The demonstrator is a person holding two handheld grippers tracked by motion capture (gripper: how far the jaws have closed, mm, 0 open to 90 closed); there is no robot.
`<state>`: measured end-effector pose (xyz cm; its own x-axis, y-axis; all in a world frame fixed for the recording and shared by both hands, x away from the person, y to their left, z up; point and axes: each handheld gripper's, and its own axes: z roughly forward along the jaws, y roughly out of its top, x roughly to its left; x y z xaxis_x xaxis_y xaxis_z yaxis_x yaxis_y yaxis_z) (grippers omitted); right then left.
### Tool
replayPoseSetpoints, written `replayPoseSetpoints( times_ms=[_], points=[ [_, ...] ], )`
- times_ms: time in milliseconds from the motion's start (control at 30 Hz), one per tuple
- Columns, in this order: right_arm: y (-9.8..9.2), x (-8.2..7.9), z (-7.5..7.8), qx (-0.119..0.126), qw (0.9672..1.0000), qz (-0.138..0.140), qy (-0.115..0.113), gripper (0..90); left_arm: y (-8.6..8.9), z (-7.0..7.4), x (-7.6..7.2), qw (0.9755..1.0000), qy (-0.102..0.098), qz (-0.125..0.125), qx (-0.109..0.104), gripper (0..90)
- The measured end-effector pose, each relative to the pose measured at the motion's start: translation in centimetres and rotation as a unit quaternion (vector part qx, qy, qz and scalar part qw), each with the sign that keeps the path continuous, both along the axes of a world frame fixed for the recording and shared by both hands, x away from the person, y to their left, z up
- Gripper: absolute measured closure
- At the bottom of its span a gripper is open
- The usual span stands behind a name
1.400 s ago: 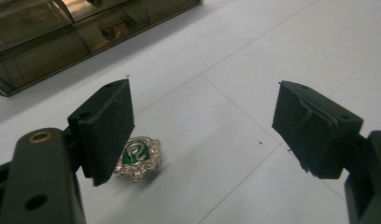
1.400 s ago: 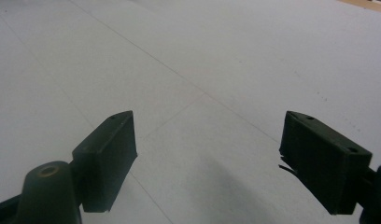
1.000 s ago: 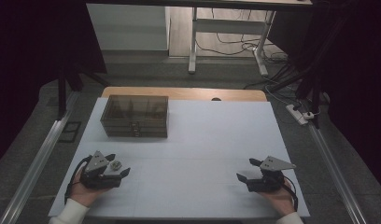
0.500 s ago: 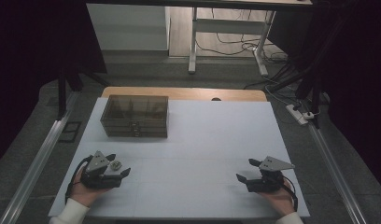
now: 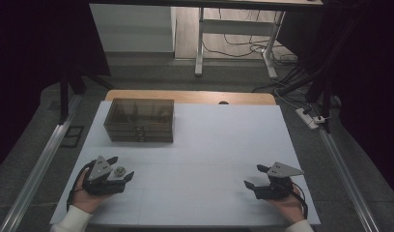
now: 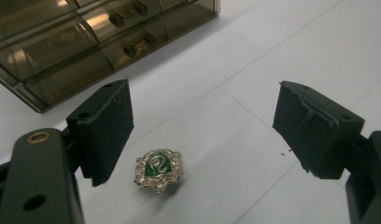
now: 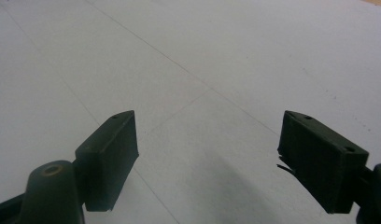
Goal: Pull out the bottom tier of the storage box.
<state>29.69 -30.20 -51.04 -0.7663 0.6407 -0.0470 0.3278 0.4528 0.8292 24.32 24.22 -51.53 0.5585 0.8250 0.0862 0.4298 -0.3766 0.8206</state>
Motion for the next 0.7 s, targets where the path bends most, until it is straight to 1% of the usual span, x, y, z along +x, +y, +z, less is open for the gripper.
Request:
replayPoseSetpoints(
  times_ms=[100, 133, 233, 300, 333, 433, 533, 567, 633, 700],
  points=[
    [0.01, -0.01, -0.01, 0.000, 1.0000, 0.000, -0.001, 19.6, -0.01, 0.09, -0.11, 0.9999, -0.015, -0.003, 0.006, 19.7],
    [0.01, -0.01, -0.01, 0.000, 1.0000, 0.000, -0.001, 19.6, -0.01, 0.09, -0.11, 0.9999, -0.015, -0.003, 0.006, 19.7],
    [0.03, -0.01, 0.01, 0.002, 1.0000, 0.001, 0.000, 19.7, -0.03, 0.16, -0.16, 0.9995, -0.028, -0.003, 0.010, 19.8],
    [0.01, -0.02, 0.01, 0.000, 1.0000, 0.000, 0.001, 19.6, 0.09, 0.26, -0.21, 0.9989, -0.044, -0.001, 0.012, 20.0],
    [0.03, -0.01, -0.02, 0.000, 1.0000, 0.000, 0.000, 19.7, 0.09, 0.26, -0.21, 0.9989, -0.044, -0.001, 0.012, 20.1],
    [0.07, 0.00, -0.06, 0.001, 1.0000, 0.000, -0.001, 19.6, 0.20, 0.31, -0.29, 0.9983, -0.056, -0.002, 0.013, 20.2],
    [0.06, -0.02, -0.04, -0.001, 1.0000, 0.000, 0.000, 19.6, 0.20, 0.37, -0.45, 0.9971, -0.074, -0.003, 0.018, 20.3],
    [0.06, -0.03, -0.02, 0.000, 1.0000, 0.000, 0.000, 19.8, 0.20, 0.37, -0.45, 0.9971, -0.074, -0.003, 0.018, 20.3],
    [0.07, -0.03, -0.01, 0.003, 1.0000, 0.001, 0.000, 19.8, 0.19, 0.40, -0.48, 0.9958, -0.088, -0.002, 0.026, 20.4],
    [0.06, -0.02, -0.01, 0.003, 1.0000, 0.001, 0.000, 19.8, 0.19, 0.41, -0.48, 0.9954, -0.091, -0.002, 0.030, 20.4]
  ],
)
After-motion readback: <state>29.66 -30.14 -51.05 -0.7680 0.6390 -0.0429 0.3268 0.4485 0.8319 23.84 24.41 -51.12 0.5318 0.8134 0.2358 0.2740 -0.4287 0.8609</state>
